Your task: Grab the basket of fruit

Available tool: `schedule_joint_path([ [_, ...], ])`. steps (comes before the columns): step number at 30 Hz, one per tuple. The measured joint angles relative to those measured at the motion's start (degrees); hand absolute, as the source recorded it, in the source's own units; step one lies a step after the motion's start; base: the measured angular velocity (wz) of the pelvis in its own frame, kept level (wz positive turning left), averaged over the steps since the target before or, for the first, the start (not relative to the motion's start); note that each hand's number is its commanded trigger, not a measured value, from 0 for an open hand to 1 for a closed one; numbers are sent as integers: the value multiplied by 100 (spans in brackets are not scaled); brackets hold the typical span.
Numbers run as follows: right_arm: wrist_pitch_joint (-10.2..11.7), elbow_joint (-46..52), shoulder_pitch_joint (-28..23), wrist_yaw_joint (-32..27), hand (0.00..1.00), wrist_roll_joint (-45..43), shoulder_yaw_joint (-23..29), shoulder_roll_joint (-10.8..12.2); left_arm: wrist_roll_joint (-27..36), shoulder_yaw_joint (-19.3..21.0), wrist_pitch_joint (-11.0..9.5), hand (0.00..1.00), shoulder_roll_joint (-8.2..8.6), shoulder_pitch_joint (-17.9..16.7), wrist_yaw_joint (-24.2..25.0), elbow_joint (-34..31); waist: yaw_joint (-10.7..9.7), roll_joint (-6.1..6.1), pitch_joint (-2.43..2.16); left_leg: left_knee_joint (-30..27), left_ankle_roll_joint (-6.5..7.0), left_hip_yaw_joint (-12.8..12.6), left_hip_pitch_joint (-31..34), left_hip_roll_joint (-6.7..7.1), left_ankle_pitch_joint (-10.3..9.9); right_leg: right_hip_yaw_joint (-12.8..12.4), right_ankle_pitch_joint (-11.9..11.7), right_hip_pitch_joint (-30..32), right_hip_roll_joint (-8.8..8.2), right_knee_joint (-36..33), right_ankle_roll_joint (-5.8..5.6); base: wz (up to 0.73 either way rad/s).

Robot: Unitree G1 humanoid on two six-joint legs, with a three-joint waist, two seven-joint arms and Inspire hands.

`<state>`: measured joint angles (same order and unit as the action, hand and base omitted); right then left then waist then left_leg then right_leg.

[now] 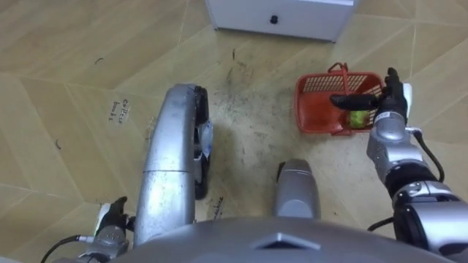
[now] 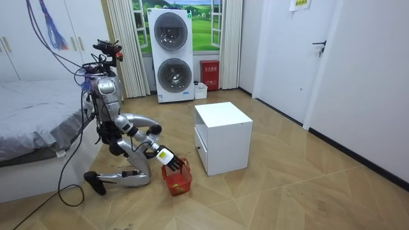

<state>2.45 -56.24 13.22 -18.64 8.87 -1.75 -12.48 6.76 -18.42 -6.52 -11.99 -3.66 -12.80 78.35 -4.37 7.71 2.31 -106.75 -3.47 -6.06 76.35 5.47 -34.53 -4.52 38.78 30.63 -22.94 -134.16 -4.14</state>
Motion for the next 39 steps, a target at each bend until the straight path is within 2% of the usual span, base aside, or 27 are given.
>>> schedule_joint_path([
  [4,-4,-12,-4,6,0,79,-45,-8,2,-93,1,0,-3,-59,0,-31,15,-57,23,-4,-1,-15,9,-65,0,-16,4,41,13,-33,3,-2],
  [7,-4,-57,-6,39,0,407,-158,-129,1,-93,0,0,-3,-79,6,-87,78,-135,0,-6,-1,-30,65,-106,2,-7,5,73,11,-50,5,0],
  [11,-7,-200,-5,160,0,758,-181,-211,-5,-93,22,0,-8,-93,49,-242,292,-168,0,-3,0,-85,91,-204,3,-6,7,129,16,-49,3,0],
  [19,-9,-546,14,522,0,1135,-376,-282,-11,-109,39,0,-10,-97,225,-310,409,-212,15,4,16,-133,93,-213,0,-17,7,157,8,-46,3,1],
  [22,-87,-681,-9,586,0,1334,-379,-305,7,-213,43,0,-10,-111,230,-341,459,-263,28,5,13,-134,125,-215,2,-11,7,161,12,-53,3,0],
  [24,-89,-765,11,676,0,1377,-380,-359,35,-248,66,0,-10,-138,264,-474,473,-317,27,-3,17,-138,155,-213,4,-12,8,179,7,-51,3,0],
  [30,-90,-864,27,865,0,1641,-554,-381,54,-248,67,0,-22,-140,345,-527,525,-340,27,-11,25,-136,192,-215,8,19,13,206,9,-50,-9,0],
  [31,-92,-881,25,894,6,1674,-568,-390,55,-248,66,0,-23,-141,345,-527,539,-340,27,-10,25,-136,193,-215,9,22,13,206,8,-51,-9,0],
  [32,-107,-906,25,938,52,1721,-587,-407,56,-249,66,0,-24,-146,345,-527,570,-340,27,-9,25,-135,193,-215,9,26,13,206,8,-51,-9,0],
  [33,-116,-932,26,980,89,1776,-586,-425,56,-249,68,0,-24,-155,345,-527,602,-341,27,-9,25,-136,192,-215,9,27,13,211,7,-52,-9,0],
  [34,-117,-944,27,1007,100,1811,-586,-440,56,-250,68,0,-24,-161,345,-523,622,-325,36,-9,25,-139,193,-217,9,26,13,217,6,-52,-9,0],
  [39,-119,-1035,42,1259,100,1967,-586,-527,55,-246,75,0,-68,-248,489,-490,664,-303,48,-12,25,-141,204,-205,9,19,13,240,7,-55,-9,0],
])
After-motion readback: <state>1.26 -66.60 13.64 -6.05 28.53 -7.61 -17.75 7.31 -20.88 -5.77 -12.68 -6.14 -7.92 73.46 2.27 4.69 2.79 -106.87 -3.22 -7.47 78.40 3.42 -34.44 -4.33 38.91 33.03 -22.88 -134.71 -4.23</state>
